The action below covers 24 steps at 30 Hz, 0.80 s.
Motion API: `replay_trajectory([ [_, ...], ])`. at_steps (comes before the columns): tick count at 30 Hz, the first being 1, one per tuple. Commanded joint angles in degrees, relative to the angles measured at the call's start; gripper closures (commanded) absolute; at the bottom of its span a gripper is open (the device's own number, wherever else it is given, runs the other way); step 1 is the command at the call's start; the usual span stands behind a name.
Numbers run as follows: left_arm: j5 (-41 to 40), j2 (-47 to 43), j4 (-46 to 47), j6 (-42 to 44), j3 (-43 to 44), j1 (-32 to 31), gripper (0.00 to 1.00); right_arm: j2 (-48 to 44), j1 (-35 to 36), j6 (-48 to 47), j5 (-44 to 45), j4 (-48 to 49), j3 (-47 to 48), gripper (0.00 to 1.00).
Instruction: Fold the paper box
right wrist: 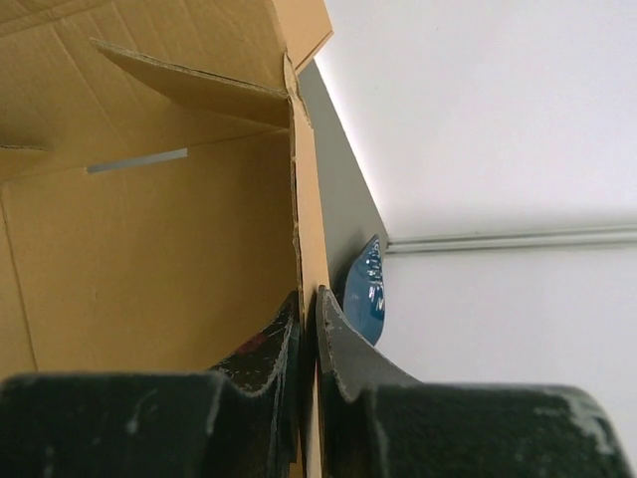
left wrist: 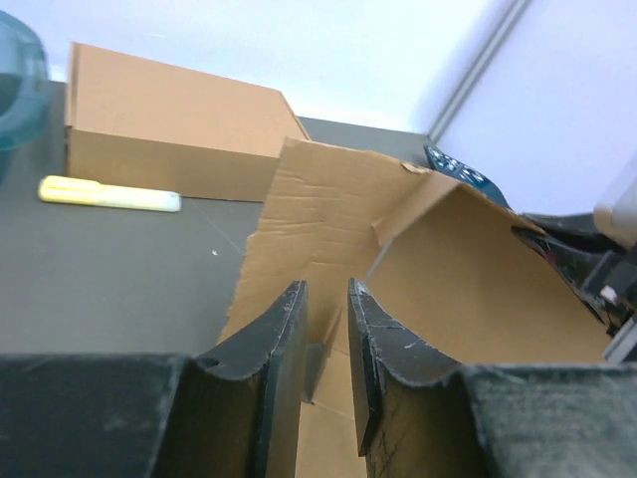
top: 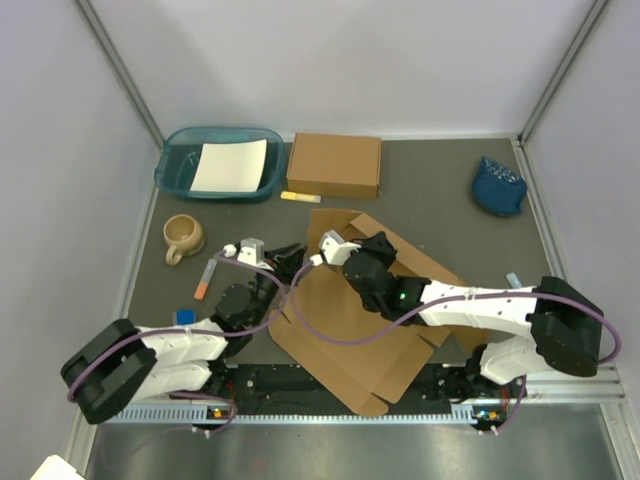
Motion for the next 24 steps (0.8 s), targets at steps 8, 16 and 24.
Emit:
replay_trajectory([
  [8, -13.15, -2.78, -8.7, 1.9, 3.36, 2.26, 0.68, 2.03, 2.4, 1.79, -2.76, -4.81, -3.35, 0.95],
  [16, 14.76, 12.5, 7.97, -2.04, 5.66, 13.86, 0.48, 1.77, 2.84, 1.44, -3.2, -4.9, -3.7, 0.95],
  [24, 31.57, 22.44, 20.37, -7.06, 7.23, 20.02, 0.41, 0.98, 3.01, 1.27, -3.81, -4.99, -3.71, 0.95],
])
